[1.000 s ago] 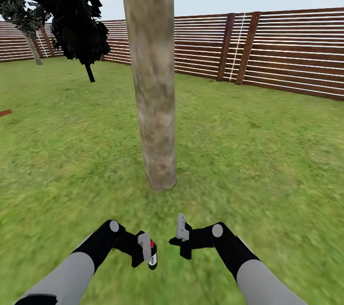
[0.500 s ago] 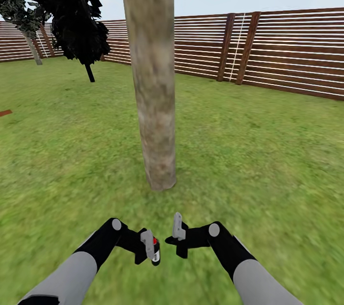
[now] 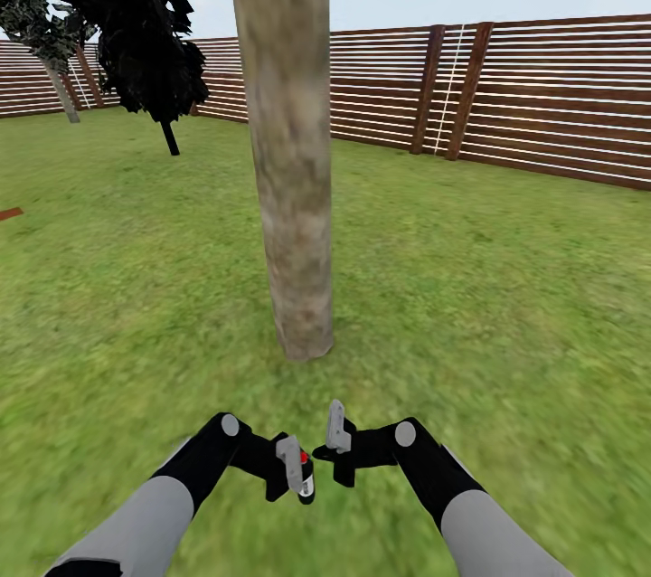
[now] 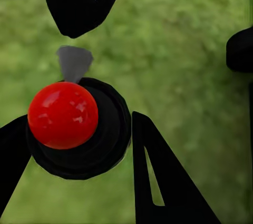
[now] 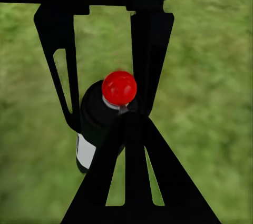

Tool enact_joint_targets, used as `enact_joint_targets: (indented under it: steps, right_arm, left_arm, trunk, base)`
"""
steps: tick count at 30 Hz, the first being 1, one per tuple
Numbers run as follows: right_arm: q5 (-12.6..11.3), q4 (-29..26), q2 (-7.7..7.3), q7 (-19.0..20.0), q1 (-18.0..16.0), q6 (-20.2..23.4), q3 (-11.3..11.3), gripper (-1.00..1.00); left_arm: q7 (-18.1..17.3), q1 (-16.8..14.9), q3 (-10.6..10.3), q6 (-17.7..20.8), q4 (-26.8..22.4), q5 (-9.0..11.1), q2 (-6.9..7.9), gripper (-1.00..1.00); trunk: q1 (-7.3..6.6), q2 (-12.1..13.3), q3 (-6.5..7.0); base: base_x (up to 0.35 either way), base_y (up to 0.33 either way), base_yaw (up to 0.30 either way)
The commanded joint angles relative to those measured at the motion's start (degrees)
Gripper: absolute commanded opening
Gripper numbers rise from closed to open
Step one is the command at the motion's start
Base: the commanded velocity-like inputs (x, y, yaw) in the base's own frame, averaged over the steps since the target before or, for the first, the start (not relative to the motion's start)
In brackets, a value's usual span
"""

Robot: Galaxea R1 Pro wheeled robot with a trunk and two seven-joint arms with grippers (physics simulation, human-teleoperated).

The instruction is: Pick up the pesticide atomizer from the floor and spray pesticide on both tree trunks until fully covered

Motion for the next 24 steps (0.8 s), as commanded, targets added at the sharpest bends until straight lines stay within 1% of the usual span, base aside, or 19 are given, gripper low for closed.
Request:
enact_joint_targets:
  steps: [1, 4, 9, 18, 22, 23, 24]
  right_arm:
    - [0.47, -0.08, 0.02, 0.04, -0.02, -0.29, -0.05, -1.0]
    - [0.47, -0.08, 0.02, 0.04, -0.02, -0.28, -0.05, -1.0]
    - [0.47, -0.08, 0.02, 0.04, -0.02, -0.29, -0.05, -1.0]
    - [0.47, -0.08, 0.02, 0.04, -0.02, -0.29, -0.05, -1.0]
    - [0.47, -0.08, 0.02, 0.05, -0.02, -0.29, -0.05, -1.0]
    - [0.47, -0.08, 0.02, 0.04, -0.02, -0.29, -0.05, -1.0]
    - [0.47, -0.08, 0.02, 0.04, -0.02, -0.29, -0.05, -1.0]
  left_arm:
    - [-0.06, -0.02, 0.1, -0.59, -0.06, -0.48, -0.07, -1.0]
    - [-0.12, -0.02, 0.14, -0.59, -0.06, -0.47, -0.12, -1.0]
    - [-0.14, -0.02, 0.15, -0.59, -0.06, -0.47, -0.68, -1.0]
    - [-0.14, -0.02, 0.12, -0.5, 0.0, -0.51, -0.67, -1.0]
    - [-0.12, 0.04, -0.02, -0.64, 0.54, -0.79, 0.05, -1.0]
    - [-0.14, 0.03, -0.03, -0.66, 0.6, -0.81, 0.49, -1.0]
    - [-0.14, 0.05, -0.03, -0.71, 0.62, -0.82, 1.29, -1.0]
  trunk:
    - [-0.01, -0.02, -0.05]
    - [-0.01, -0.02, -0.05]
    - [-0.01, -0.02, -0.05]
    - [-0.01, -0.02, -0.05]
    - [-0.01, -0.02, -0.05]
    - [-0.01, -0.02, -0.05]
    - [-0.01, -0.02, -0.05]
  base:
    - [0.0, 0.0, 0.0]
    - [0.0, 0.0, 0.0]
    - [0.0, 0.0, 0.0]
    - [0.0, 0.0, 0.0]
    - [0.0, 0.0, 0.0]
    - [0.0, 0.0, 0.0]
    - [0.0, 0.0, 0.0]
